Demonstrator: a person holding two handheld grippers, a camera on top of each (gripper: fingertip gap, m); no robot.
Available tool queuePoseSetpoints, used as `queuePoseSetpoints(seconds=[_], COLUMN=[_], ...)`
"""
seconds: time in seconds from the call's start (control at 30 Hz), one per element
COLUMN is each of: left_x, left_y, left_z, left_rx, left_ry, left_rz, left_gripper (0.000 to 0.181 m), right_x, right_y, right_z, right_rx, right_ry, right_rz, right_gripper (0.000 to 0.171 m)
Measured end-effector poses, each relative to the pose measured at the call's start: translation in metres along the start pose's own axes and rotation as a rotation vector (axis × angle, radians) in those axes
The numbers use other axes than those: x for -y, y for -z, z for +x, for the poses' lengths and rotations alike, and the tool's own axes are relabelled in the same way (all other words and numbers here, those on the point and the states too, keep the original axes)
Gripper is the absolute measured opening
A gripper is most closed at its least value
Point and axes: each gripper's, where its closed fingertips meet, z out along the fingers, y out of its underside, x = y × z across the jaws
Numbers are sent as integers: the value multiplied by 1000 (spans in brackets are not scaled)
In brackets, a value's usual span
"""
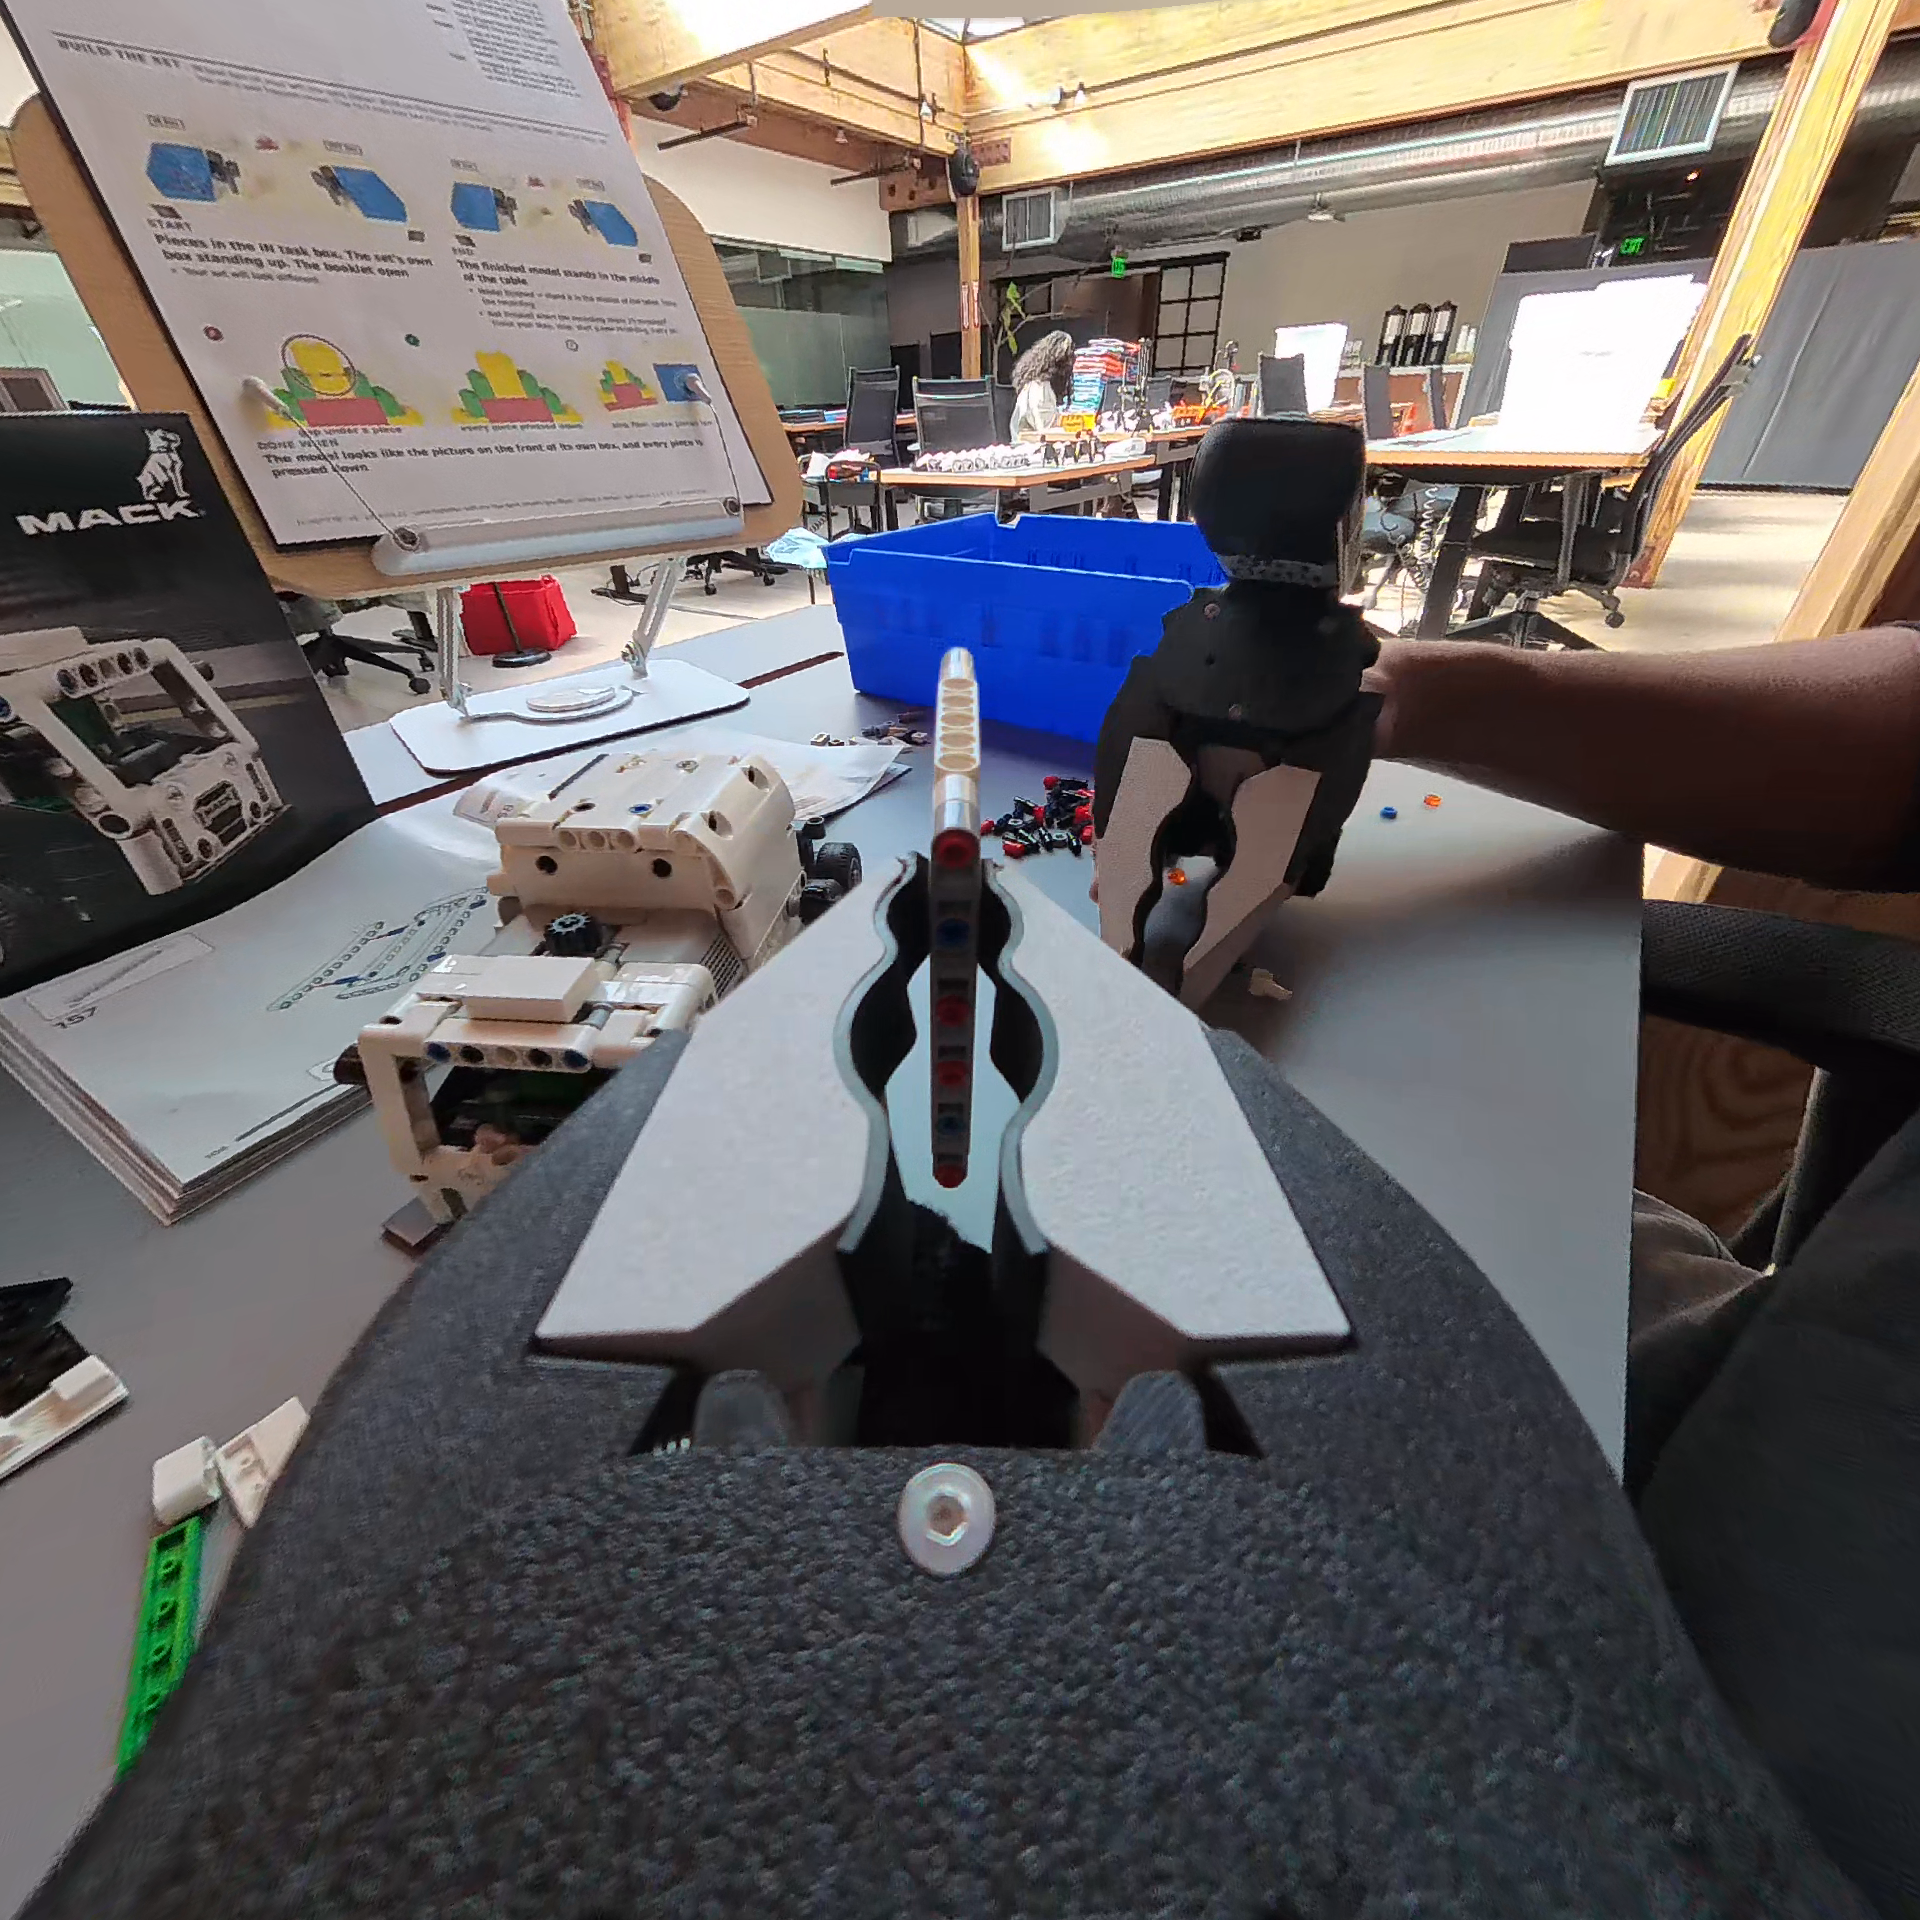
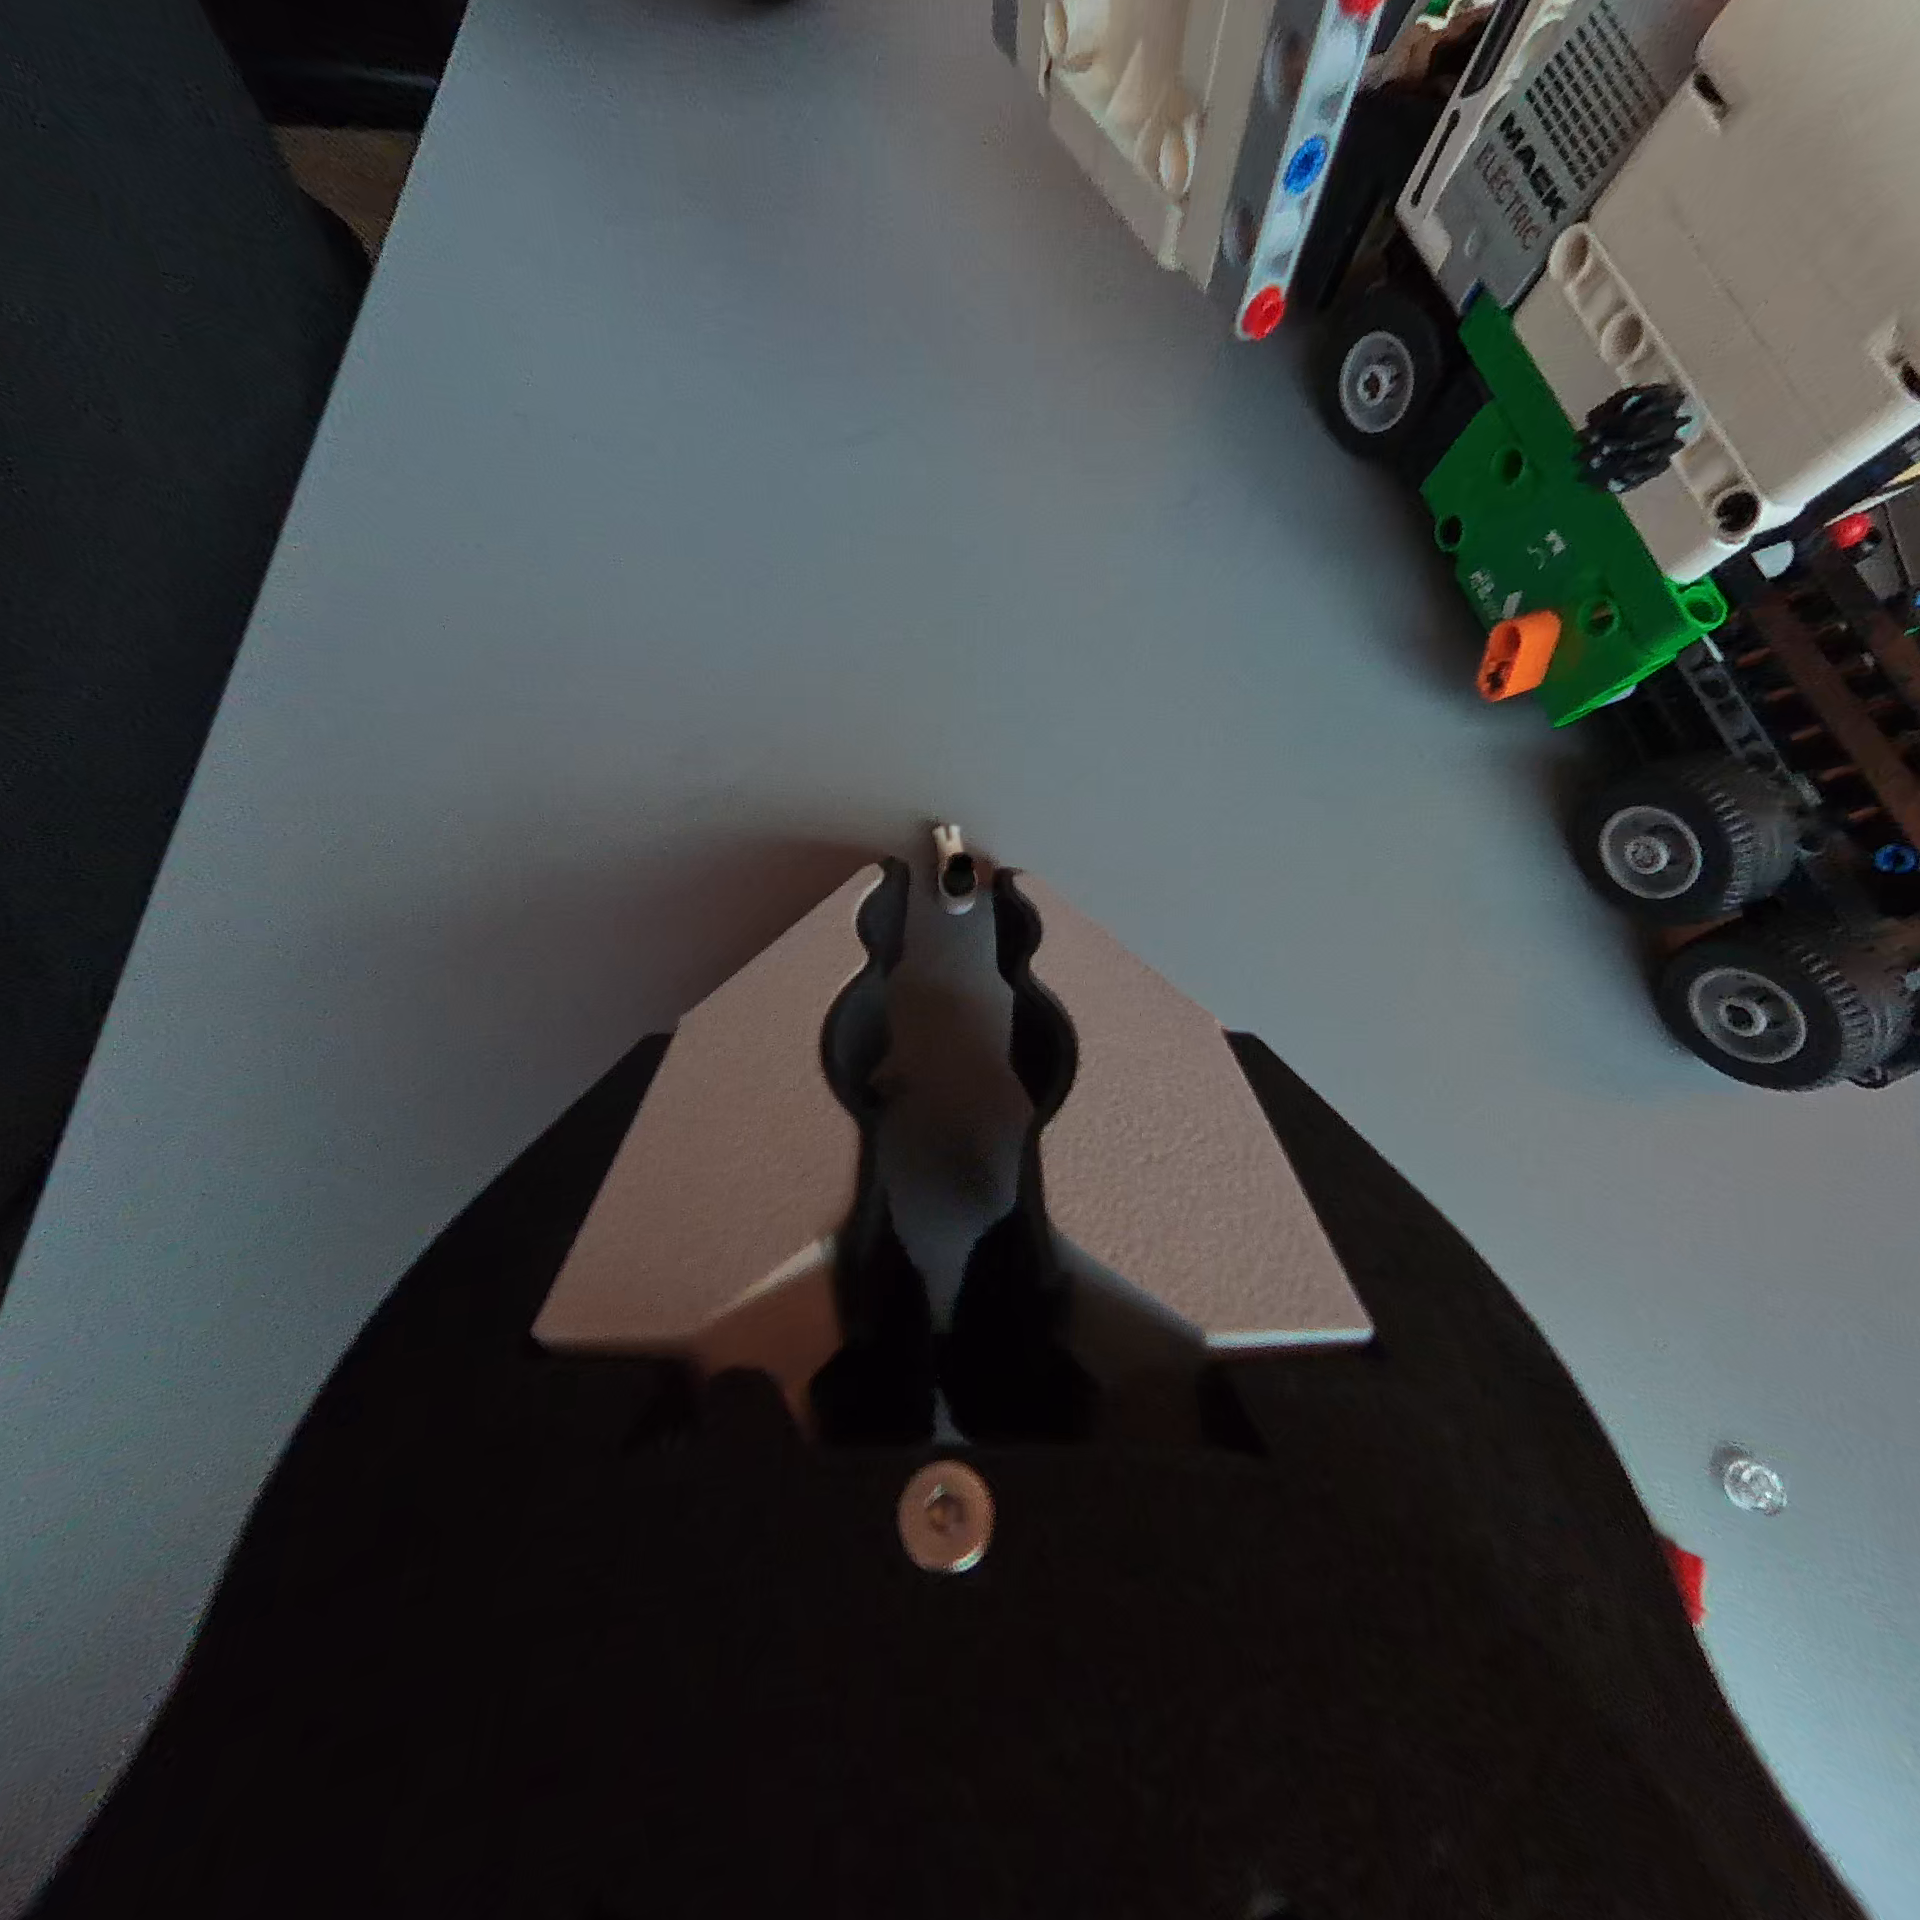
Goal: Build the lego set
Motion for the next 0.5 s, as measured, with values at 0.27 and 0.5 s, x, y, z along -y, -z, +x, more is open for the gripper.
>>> queuePoseSetpoints(seconds=[0.27, 0.5], left_x=[-7, -19], left_y=[-5, -12], left_z=[-4, -5], left_rx=[47, 170], left_ry=[-31, -191], left_rz=[-43, -133], left_gripper=[6, 5], right_x=[5, 114], right_y=[-6, 22], right_z=[12, 9], right_rx=[-69, -318], right_ry=[9, -323], right_rz=[32, 501], right_gripper=[6, 5])
